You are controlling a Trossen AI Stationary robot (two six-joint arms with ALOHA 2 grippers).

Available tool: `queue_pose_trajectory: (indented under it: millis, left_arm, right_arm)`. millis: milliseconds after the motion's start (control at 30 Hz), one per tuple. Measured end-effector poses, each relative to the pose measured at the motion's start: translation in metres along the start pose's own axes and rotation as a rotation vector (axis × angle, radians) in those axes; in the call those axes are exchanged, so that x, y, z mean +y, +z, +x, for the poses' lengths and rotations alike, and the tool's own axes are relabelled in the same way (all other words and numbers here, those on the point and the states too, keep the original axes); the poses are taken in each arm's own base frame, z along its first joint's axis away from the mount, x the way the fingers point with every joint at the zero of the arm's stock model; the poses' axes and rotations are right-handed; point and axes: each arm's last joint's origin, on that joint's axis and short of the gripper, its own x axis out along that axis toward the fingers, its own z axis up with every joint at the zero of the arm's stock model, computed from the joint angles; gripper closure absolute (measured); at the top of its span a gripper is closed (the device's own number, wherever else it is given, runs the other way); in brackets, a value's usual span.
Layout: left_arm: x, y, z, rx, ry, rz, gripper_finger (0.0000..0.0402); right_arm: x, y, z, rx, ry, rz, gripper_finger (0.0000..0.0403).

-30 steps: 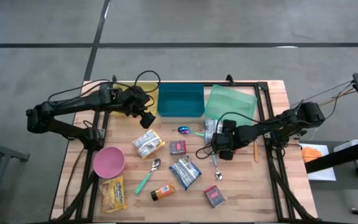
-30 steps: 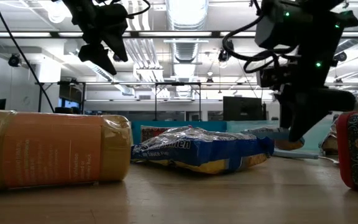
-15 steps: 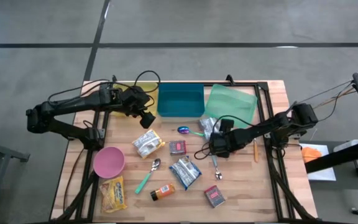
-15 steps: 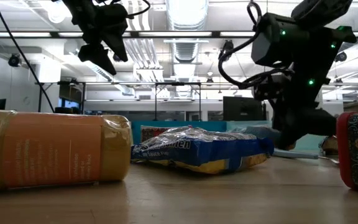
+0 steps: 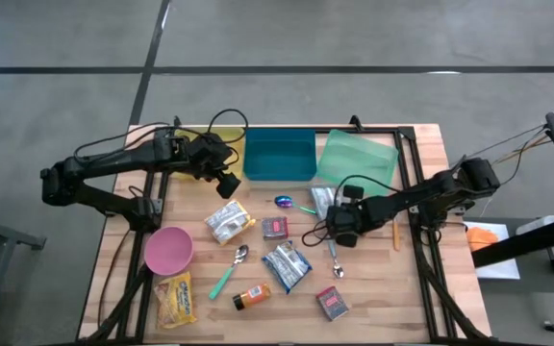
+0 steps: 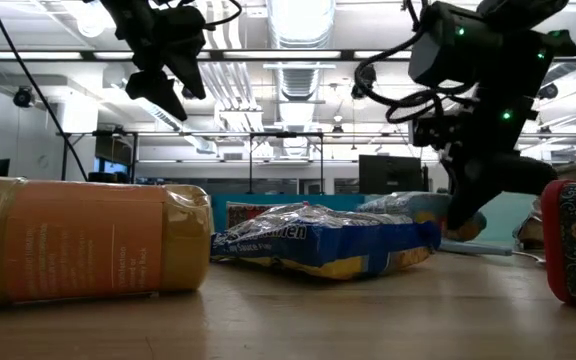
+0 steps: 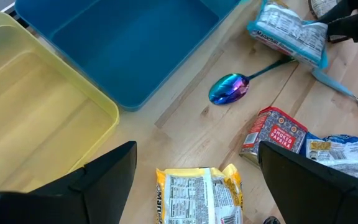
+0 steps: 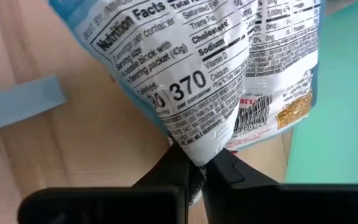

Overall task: Pick & Place Food Item
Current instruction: Put the light blue noodle pack into the green bin

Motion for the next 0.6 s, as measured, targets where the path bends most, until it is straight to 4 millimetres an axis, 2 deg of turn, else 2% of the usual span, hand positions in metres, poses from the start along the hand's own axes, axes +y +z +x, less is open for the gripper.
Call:
queue_pose_trajectory:
  millis: [233, 433, 600]
  left_arm:
    - [0.000, 0.000, 0.000, 0.000, 0.000, 0.000, 0.0058]
    - [0.000, 0.000, 0.000, 0.000, 0.000, 0.001, 0.0058]
    - [0.000, 0.000, 0.000, -0.001, 0.000, 0.001, 0.0058]
  right_arm:
    - [-0.007, 0.005, -0.022, -0.071, 0.085, 0.039, 0.0393]
    - [-0.026, 0.008, -0.063, -0.236, 0.135, 0.123, 0.0394]
    - [-0.052, 0.001, -0.092, -0.371, 0.137, 0.268, 0.0394]
